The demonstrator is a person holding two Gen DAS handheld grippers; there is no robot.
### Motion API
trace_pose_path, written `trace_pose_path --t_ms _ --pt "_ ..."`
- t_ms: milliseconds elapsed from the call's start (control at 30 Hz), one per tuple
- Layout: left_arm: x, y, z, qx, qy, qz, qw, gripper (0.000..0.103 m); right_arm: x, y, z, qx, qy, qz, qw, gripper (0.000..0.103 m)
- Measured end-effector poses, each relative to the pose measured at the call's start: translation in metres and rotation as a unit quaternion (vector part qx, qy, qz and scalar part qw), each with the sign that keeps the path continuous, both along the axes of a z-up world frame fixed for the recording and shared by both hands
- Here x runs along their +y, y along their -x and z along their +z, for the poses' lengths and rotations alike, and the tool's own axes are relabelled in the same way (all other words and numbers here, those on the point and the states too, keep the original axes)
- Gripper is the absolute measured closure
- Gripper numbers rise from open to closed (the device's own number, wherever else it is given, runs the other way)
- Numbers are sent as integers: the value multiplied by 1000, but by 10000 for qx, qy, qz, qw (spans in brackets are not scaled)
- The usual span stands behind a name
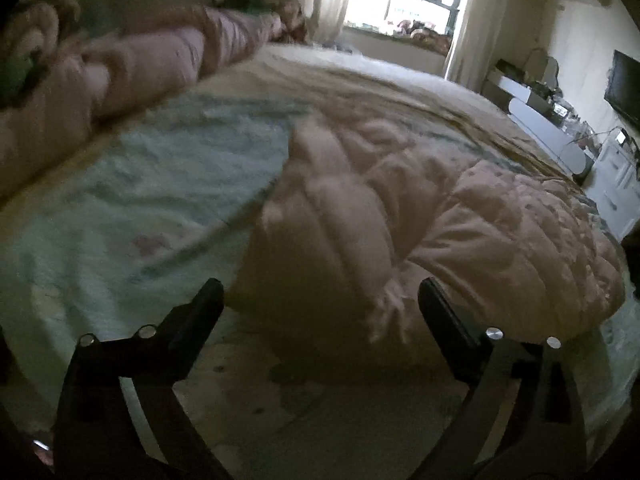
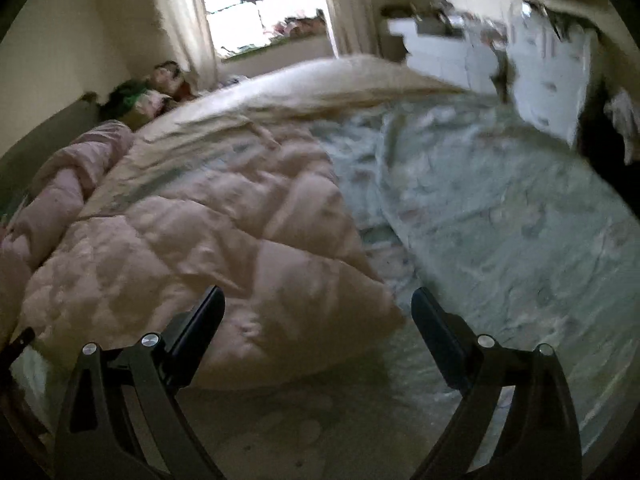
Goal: Fold large clothes
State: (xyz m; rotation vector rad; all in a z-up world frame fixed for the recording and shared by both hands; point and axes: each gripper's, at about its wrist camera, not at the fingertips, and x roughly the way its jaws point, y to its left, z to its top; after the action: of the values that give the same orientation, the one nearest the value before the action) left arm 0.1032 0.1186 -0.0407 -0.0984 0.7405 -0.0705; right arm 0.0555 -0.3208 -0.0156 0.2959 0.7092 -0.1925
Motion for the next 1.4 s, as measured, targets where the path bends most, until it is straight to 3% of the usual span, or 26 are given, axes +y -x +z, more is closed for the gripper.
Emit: trace_pose_path --t_ms 33,233,567,767,900,1067,1400 --pt "0 8 8 -86 -5 -6 10000 9 5 3 6 -72 30 74 9999 4" --pt "-1 47 45 -410 55 -44 9991 9 57 31 51 -614 394 670 9951 4" --pt "-13 96 70 -686 147 -245 9972 9 122 75 65 -955 674 1133 9867 4" --pt "-25 122 62 -669 329 -458 9962 9 147 95 40 -657 339 989 9923 4" --pt "-38 135 51 -636 199 -591 9960 9 166 109 17 -377 496 1040 9926 4" --pt "-46 142 35 -467 321 -755 9955 9 185 117 2 -273 799 1276 9882 4" --pt "-55 144 22 -340 74 -702 9969 9 193 115 -8 -106 713 1449 9868 4"
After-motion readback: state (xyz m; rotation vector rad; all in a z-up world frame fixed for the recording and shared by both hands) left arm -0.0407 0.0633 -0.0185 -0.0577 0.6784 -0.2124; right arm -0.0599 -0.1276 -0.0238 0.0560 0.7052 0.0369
